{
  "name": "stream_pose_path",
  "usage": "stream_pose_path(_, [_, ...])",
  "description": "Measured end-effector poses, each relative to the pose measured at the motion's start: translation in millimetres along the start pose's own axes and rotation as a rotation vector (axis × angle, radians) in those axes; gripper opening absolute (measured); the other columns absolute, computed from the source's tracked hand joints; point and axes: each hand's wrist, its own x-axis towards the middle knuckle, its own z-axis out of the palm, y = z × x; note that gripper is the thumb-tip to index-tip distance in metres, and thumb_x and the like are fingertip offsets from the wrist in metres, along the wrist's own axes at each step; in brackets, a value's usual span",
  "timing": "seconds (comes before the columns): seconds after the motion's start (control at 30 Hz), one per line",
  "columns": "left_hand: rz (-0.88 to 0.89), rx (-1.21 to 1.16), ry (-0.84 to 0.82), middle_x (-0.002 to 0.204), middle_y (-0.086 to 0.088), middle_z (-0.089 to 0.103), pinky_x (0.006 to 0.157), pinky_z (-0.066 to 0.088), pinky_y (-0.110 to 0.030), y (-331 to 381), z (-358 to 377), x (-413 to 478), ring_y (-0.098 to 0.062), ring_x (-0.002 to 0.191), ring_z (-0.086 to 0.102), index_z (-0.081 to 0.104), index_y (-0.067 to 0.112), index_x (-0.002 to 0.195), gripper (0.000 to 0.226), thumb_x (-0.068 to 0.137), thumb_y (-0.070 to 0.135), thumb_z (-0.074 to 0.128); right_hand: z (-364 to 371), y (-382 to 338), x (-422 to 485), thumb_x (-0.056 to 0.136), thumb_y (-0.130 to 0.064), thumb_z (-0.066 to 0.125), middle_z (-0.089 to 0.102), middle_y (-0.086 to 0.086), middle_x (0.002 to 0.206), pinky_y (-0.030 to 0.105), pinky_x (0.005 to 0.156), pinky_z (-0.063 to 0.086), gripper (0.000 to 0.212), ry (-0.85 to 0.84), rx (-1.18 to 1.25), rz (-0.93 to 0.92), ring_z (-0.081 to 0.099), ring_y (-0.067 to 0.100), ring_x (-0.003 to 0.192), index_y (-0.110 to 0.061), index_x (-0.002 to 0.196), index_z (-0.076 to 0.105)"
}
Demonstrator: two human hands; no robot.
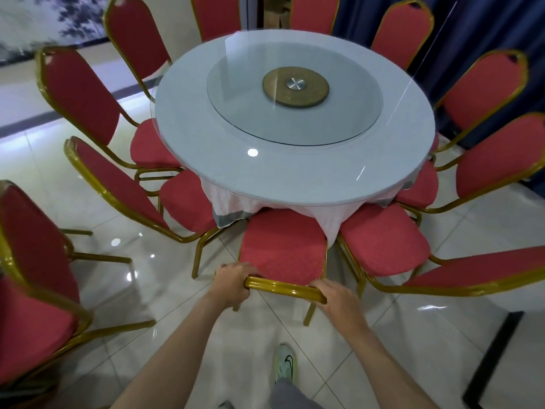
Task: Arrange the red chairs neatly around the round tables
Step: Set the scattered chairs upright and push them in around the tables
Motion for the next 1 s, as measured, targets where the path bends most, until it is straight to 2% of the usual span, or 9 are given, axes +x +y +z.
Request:
stream_pose_path(0.07, [-0.01, 0.009, -0.02, 0.096, 0.025, 0.068, 0.09, 0.053, -0.036, -5, -1, 3, 0.001, 0.094, 0.062, 0.067, 0.05, 0.113, 0.041, 0.08, 0.026, 0.065, 5, 3, 7, 0.089, -0.059, 0.067, 0.063, -0.021, 0.098, 0.025, 0.075, 0.052, 0.03, -0.041, 0.056, -0.036, 0.059, -0.001, 0.089, -0.04, 0.113, 0.062])
stream_pose_path(0.2, [-0.024, -0.012, -0.004, 0.092, 0.022, 0.072, 0.085, 0.058, -0.033, -3, -1, 1, -0.002, 0.086, 0.067, 0.069, 0.046, 0.108, 0.036, 0.078, 0.028, 0.068, 9, 12, 8, 0.088, -0.055, 0.07, 0.063, -0.021, 0.102, 0.027, 0.078, 0.055, 0.033, -0.056, 0.102, -0.087, 0.061, 0.001, 0.095, -0.04, 0.117, 0.063])
stream_pose_path(0.27, [-0.018, -0.031, 0.008, 0.095, 0.02, 0.073, 0.085, 0.058, -0.032, 1, -5, -3, -0.004, 0.088, 0.068, 0.071, 0.043, 0.108, 0.029, 0.084, 0.026, 0.067, 8, 11, 8, 0.087, -0.056, 0.07, 0.066, -0.021, 0.102, 0.026, 0.076, 0.054, 0.032, -0.048, 0.153, -0.071, 0.062, 0.0, 0.093, -0.04, 0.115, 0.066])
stream_pose_path(0.4, [-0.013, -0.004, -0.011, 0.102, 0.015, 0.075, 0.088, 0.055, -0.035, 10, -14, -7, -0.009, 0.097, 0.069, 0.073, 0.04, 0.111, 0.029, 0.09, 0.021, 0.067, 0, 8, 8, 0.086, -0.065, 0.058, 0.07, -0.024, 0.103, 0.024, 0.074, 0.053, 0.038, -0.067, 0.234, -0.049, 0.064, -0.003, 0.092, -0.044, 0.114, 0.07])
stream_pose_path(0.5, [-0.062, 0.061, -0.04, 0.105, 0.014, 0.075, 0.093, 0.054, -0.036, 15, -14, -9, -0.01, 0.1, 0.067, 0.072, 0.041, 0.115, 0.034, 0.093, 0.018, 0.063, -6, 4, 8, 0.089, -0.051, 0.066, 0.071, -0.025, 0.105, 0.024, 0.076, 0.052, 0.029, -0.134, 0.232, -0.016, 0.065, -0.003, 0.093, -0.048, 0.117, 0.07])
stream_pose_path(0.7, [-0.211, 0.102, -0.051, 0.097, 0.012, 0.075, 0.088, 0.058, -0.036, 16, 1, -16, -0.013, 0.093, 0.071, 0.072, 0.046, 0.113, 0.043, 0.09, 0.012, 0.061, -19, -6, -2, 0.093, -0.037, 0.069, 0.076, -0.02, 0.103, 0.026, 0.076, 0.054, 0.037, -0.243, 0.19, 0.115, 0.069, 0.007, 0.093, -0.057, 0.124, 0.066])
stream_pose_path(0.83, [-0.18, 0.074, 0.029, 0.101, 0.019, 0.072, 0.09, 0.046, -0.034, 23, 8, -31, -0.006, 0.101, 0.062, 0.072, 0.048, 0.111, 0.038, 0.092, 0.017, 0.061, -15, -8, -7, 0.095, -0.035, 0.066, 0.077, -0.018, 0.103, 0.023, 0.079, 0.055, 0.032, -0.226, 0.175, 0.09, 0.071, 0.007, 0.093, -0.053, 0.121, 0.069])
stream_pose_path(0.9, [-0.172, 0.079, 0.012, 0.107, 0.02, 0.07, 0.09, 0.041, -0.037, 24, 7, -29, -0.009, 0.107, 0.058, 0.071, 0.046, 0.113, 0.037, 0.094, 0.016, 0.06, -14, -8, -5, 0.095, -0.036, 0.066, 0.077, -0.017, 0.104, 0.023, 0.08, 0.054, 0.031, -0.217, 0.148, 0.091, 0.071, 0.008, 0.094, -0.053, 0.121, 0.07])
stream_pose_path(1.0, [-0.149, 0.068, -0.076, 0.11, 0.018, 0.068, 0.092, 0.043, -0.041, 24, -3, -22, -0.012, 0.111, 0.057, 0.069, 0.046, 0.117, 0.042, 0.088, 0.014, 0.069, -14, -6, 0, 0.095, -0.041, 0.065, 0.077, -0.016, 0.106, 0.026, 0.082, 0.055, 0.031, -0.216, 0.124, 0.125, 0.071, 0.011, 0.096, -0.054, 0.123, 0.068])
